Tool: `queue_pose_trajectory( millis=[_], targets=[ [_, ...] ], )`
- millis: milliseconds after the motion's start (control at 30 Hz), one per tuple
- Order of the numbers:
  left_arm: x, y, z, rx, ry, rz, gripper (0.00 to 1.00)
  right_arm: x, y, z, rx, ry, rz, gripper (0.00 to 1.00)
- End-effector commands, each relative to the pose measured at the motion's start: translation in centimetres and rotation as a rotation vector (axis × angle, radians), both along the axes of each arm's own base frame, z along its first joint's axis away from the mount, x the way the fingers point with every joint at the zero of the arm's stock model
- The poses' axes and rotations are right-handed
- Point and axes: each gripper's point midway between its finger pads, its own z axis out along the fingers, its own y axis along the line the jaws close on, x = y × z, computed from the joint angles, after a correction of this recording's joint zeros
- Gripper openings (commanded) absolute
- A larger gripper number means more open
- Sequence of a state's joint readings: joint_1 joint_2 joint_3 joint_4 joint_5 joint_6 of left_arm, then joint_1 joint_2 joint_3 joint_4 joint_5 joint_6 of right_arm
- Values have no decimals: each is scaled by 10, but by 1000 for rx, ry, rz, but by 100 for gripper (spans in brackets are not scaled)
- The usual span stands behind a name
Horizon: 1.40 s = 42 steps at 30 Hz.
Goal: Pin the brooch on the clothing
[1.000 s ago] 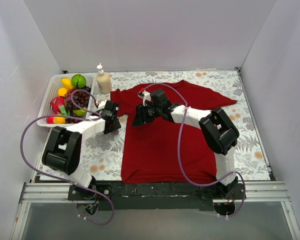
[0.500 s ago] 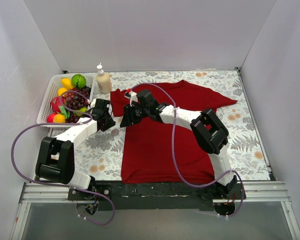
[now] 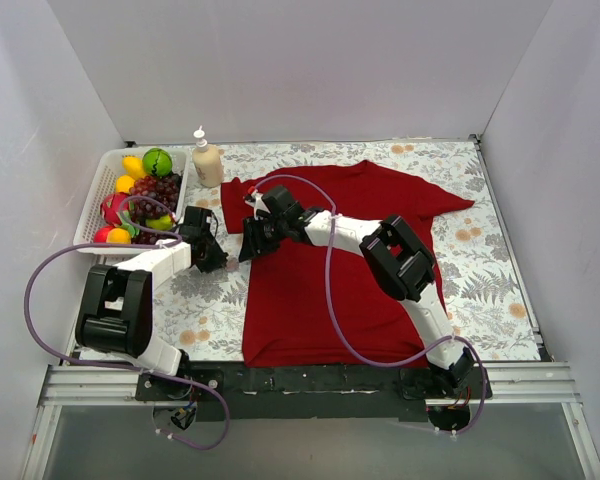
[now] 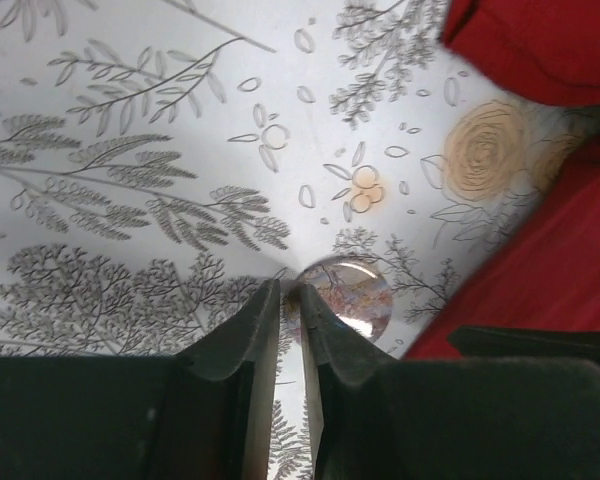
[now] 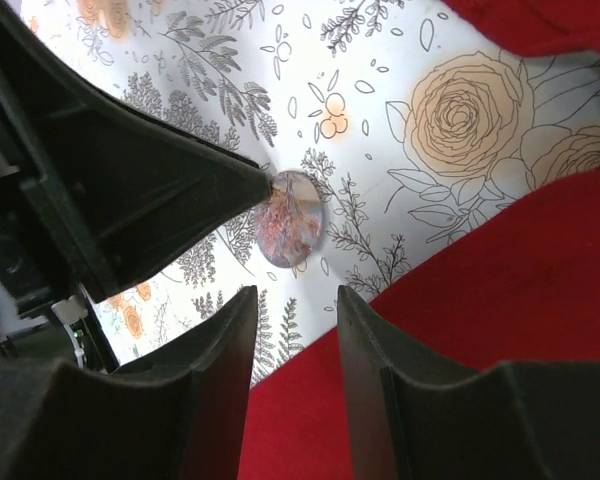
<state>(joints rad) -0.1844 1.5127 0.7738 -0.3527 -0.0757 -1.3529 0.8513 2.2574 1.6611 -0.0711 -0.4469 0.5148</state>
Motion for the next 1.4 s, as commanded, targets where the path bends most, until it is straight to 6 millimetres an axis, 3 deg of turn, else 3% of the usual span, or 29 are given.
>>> queue_pose_trajectory(
  millis=[0, 33, 300, 467, 600, 667, 1033, 1267, 1367],
  targets=[
    [0, -7, -3, -43, -6, -14, 12, 3, 9, 6, 15, 14, -8, 43],
    [-2, -7, -5, -45, 1, -17, 0, 2, 10, 5, 13, 22, -15, 43],
    [-7, -6, -16, -44, 24, -8, 0, -2, 9, -15, -19, 71, -32, 42],
    [-8, -5, -16, -39, 20, -3, 2, -2, 6, -16, -32, 62, -37, 42],
    [-4, -4, -12, -35, 6, -1, 16, 1, 5, -14, -40, 46, -50, 42],
    [-4, -5, -11, -37, 5, -6, 18, 4, 5, -16, -49, 48, -56, 42],
    [-7, -10, -20, -67, 18, -16, 10, 1, 2, -40, -81, 119, -99, 41],
    [-7, -11, -24, -71, 22, -16, 7, -6, 2, -45, -46, 155, -129, 40],
    [-8, -15, -24, -93, 27, -32, 7, 1, 2, -41, -9, 144, -160, 39]
  ],
)
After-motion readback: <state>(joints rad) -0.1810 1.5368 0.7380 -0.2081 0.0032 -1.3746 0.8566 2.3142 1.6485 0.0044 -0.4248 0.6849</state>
